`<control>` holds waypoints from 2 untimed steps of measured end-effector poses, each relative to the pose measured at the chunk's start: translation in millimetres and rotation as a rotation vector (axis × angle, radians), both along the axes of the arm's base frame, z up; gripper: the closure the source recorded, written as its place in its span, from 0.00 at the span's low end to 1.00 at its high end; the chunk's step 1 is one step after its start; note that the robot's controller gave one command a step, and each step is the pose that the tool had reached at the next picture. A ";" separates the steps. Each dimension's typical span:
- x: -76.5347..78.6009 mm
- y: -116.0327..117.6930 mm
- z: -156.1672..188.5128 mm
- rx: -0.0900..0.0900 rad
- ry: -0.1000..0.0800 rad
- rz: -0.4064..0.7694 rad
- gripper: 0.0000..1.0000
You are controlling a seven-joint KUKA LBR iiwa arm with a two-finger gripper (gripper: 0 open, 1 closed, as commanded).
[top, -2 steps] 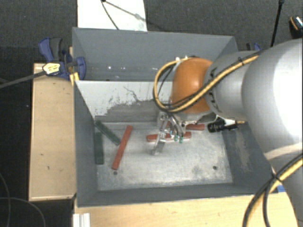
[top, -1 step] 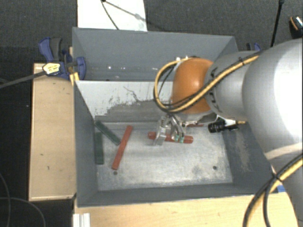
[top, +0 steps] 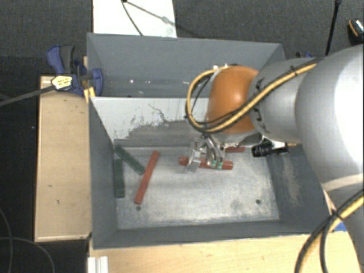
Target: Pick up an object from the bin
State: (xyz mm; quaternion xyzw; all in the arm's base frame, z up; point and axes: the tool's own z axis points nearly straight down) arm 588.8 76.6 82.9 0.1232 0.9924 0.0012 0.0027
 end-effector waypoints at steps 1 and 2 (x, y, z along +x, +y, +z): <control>1.8 0.3 52.2 0.000 -0.003 0.002 1.00; 3.2 0.5 72.5 0.000 -0.001 0.005 1.00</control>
Offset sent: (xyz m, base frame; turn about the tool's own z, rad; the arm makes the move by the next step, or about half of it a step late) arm 0.0000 0.0001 0.0484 0.0000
